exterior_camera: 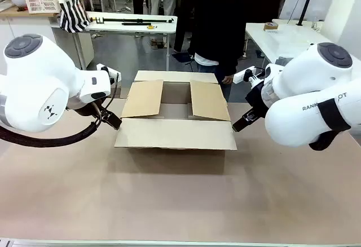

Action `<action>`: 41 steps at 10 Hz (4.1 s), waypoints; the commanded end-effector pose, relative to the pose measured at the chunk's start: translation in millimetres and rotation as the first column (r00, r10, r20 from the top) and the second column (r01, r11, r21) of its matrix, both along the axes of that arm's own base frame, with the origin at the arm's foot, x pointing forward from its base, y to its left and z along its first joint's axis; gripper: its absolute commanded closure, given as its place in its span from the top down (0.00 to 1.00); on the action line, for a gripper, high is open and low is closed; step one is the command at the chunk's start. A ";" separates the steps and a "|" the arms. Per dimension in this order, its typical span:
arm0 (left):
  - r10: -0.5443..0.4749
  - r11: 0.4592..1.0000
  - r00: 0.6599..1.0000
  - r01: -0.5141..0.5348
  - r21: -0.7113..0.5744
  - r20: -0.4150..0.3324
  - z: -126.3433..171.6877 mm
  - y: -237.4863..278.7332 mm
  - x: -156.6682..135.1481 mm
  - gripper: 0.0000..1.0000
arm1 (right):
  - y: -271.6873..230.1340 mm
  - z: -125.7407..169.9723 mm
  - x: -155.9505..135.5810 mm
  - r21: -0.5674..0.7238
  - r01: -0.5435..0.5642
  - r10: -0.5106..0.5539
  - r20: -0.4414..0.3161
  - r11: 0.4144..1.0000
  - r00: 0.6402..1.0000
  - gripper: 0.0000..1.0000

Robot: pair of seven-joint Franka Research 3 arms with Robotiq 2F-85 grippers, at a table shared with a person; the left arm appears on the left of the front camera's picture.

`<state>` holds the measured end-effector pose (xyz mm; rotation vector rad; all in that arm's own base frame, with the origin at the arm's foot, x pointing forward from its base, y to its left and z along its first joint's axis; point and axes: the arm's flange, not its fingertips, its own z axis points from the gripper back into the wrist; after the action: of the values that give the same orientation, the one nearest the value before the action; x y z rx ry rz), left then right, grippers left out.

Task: Pack the gift set into the box.
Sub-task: Place both hands on the side flaps of the Package Box and spread them outward.

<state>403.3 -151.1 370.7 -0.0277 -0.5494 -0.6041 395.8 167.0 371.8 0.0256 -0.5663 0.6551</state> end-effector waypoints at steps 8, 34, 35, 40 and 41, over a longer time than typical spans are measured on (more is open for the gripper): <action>0.000 1.000 1.000 0.000 0.000 0.000 0.1 0.0 0.0 1.00 | 0.0 0.0 0.0 0.000 0.000 0.000 0.000 1.000 1.000 1.00; -0.433 0.406 0.901 0.177 -0.897 -0.019 161.5 138.9 -89.3 1.00 | -214.5 213.1 -100.5 0.882 0.425 -0.181 -0.393 0.204 0.902 1.00; -0.433 0.406 0.901 0.177 -0.897 -0.019 161.5 138.9 -89.3 1.00 | -214.5 213.1 -100.5 0.882 0.425 -0.181 -0.393 0.204 0.902 1.00; -0.402 0.456 0.907 0.082 -0.886 -0.123 170.8 128.5 -93.8 1.00 | -214.5 213.1 -100.5 0.882 0.425 -0.181 -0.393 0.204 0.902 1.00; -0.283 0.568 0.922 -0.060 -0.821 -0.263 181.8 109.0 -79.1 1.00 | -214.5 213.1 -100.5 0.882 0.425 -0.181 -0.393 0.204 0.902 1.00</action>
<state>315.4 -22.2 536.4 -1.1659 -0.4842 -0.5074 290.5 -49.3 585.0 1.1372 -0.6500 -0.2433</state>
